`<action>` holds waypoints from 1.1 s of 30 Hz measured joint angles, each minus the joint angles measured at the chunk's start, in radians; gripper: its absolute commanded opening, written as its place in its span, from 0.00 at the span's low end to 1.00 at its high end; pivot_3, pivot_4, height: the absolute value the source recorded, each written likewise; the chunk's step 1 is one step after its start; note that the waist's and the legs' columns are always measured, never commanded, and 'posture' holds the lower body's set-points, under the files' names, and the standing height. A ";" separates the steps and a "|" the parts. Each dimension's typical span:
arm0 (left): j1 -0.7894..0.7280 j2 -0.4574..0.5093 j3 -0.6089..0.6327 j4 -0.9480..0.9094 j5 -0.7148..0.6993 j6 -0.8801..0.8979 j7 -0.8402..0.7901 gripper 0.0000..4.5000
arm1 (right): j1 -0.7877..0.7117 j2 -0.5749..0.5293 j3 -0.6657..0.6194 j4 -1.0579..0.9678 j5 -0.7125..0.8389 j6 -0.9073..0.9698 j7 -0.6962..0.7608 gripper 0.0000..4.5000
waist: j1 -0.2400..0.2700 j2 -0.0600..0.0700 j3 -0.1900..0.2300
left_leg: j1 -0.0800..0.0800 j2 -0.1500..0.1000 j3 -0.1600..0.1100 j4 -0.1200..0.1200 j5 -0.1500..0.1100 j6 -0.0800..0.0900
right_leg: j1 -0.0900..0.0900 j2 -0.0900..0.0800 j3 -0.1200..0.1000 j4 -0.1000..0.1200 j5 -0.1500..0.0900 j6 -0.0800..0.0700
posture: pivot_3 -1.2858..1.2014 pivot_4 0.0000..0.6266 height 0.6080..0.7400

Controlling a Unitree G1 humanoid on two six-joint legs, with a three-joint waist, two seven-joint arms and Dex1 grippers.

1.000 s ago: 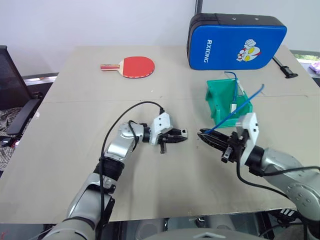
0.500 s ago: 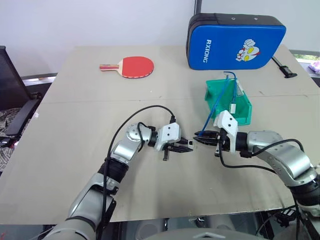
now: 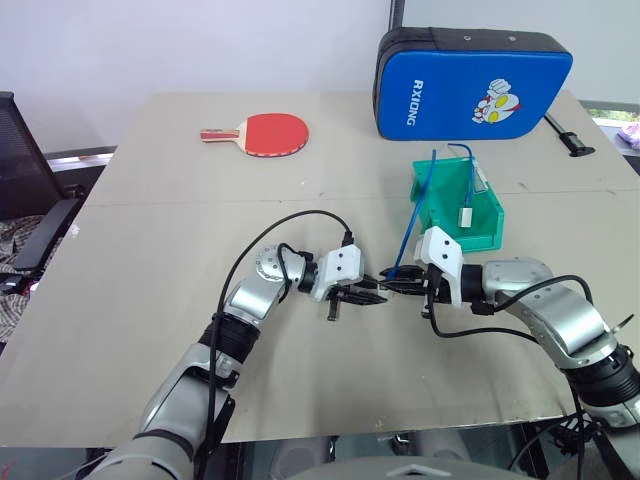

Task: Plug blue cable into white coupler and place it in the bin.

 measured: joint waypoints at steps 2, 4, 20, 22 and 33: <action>-0.001 -0.002 -0.004 0.000 0.003 -0.006 0.000 0.12 | -0.015 -0.001 0.018 0.016 -0.017 0.002 0.014 0.00 | 0.000 0.000 0.000 | 0.000 0.000 0.000 0.000 0.000 0.000 | 0.000 0.000 0.000 0.000 0.000 0.000 | 0.52 0.24 1.00; -0.001 0.000 -0.004 0.001 0.005 -0.012 -0.001 0.12 | -0.037 0.001 0.039 0.037 -0.034 0.001 0.035 0.00 | 0.000 0.000 0.000 | 0.000 0.000 0.000 0.000 0.000 0.000 | 0.001 0.000 0.000 0.000 0.000 0.000 | 0.52 0.24 1.00; 0.092 0.021 0.069 -0.177 -0.085 0.176 0.041 0.78 | -0.001 0.126 -0.093 0.108 0.015 0.072 0.043 0.00 | -0.023 -0.002 -0.005 | 0.013 0.004 0.000 -0.002 0.000 0.000 | 0.012 -0.001 0.000 0.000 0.000 0.000 | 0.52 0.24 1.00; 0.180 0.063 0.133 -0.319 -0.146 0.290 0.086 0.99 | 0.016 0.138 -0.211 0.028 0.102 0.143 -0.018 0.00 | -0.029 -0.002 -0.004 | 0.010 0.004 0.001 -0.002 0.000 0.000 | 0.007 -0.002 0.001 0.002 0.000 0.000 | 0.52 0.24 1.00; 0.464 0.093 0.406 -0.787 -0.423 0.550 0.333 0.99 | -0.231 0.062 -0.645 0.007 0.457 0.489 -0.348 0.00 | -0.022 0.000 -0.003 | 0.004 0.002 -0.001 -0.002 0.000 0.000 | 0.004 -0.006 -0.002 0.000 -0.001 -0.003 | 0.52 0.24 1.00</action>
